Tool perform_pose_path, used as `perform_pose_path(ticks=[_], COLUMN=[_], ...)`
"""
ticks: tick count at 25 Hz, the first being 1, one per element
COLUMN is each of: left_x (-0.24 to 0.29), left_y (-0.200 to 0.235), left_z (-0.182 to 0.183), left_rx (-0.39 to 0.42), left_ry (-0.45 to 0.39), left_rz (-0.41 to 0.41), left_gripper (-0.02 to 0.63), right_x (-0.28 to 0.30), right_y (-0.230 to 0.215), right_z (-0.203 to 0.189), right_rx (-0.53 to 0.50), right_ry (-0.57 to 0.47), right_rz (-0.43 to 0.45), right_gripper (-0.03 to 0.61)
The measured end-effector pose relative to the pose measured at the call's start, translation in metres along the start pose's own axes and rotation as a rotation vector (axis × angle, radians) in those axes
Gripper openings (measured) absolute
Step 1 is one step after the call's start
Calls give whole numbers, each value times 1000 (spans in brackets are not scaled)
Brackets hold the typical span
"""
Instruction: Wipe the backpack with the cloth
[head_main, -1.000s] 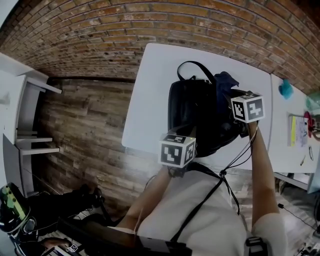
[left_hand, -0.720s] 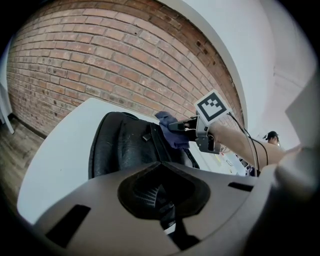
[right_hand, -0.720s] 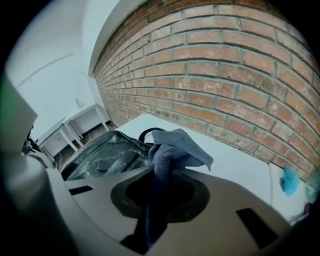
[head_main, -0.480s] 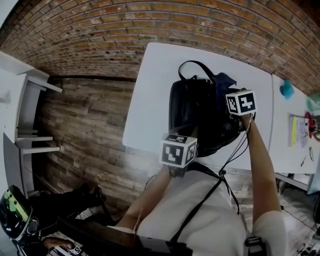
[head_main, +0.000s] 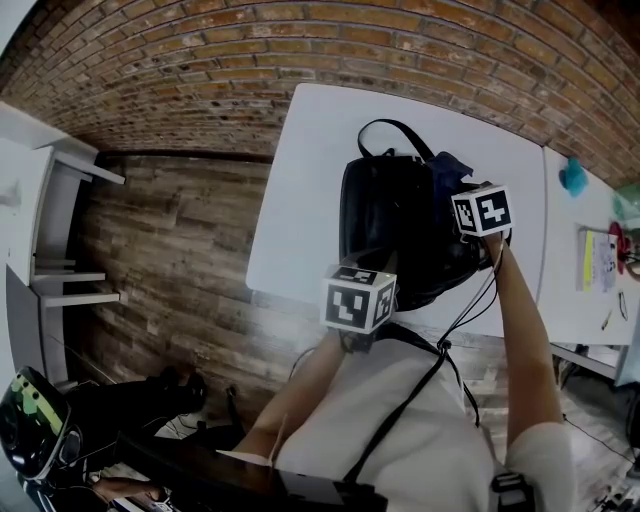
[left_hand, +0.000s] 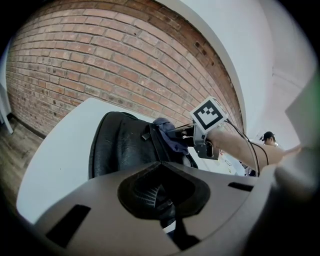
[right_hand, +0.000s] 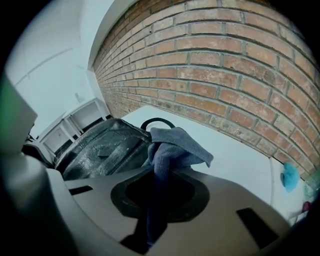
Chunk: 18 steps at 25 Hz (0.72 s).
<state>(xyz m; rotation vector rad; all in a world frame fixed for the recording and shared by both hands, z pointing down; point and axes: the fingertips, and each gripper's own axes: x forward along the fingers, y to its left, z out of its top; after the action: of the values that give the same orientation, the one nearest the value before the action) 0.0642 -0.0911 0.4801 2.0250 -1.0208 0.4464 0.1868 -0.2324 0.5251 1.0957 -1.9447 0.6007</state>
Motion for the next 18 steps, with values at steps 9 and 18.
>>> perform_pose_path(ticks=[9,18], left_x=[-4,-5], left_y=[-2,-8], left_z=[-5,-9], left_rx=[-2,7], left_ry=[-7,-4], left_rz=[-4,-15], left_gripper=[3,3], right_x=[-9,-24], right_y=[12,22], right_z=[-27,-49], right_rx=[-12,-20], right_ry=[35,44], right_rz=[12,20], right_gripper=[47,47])
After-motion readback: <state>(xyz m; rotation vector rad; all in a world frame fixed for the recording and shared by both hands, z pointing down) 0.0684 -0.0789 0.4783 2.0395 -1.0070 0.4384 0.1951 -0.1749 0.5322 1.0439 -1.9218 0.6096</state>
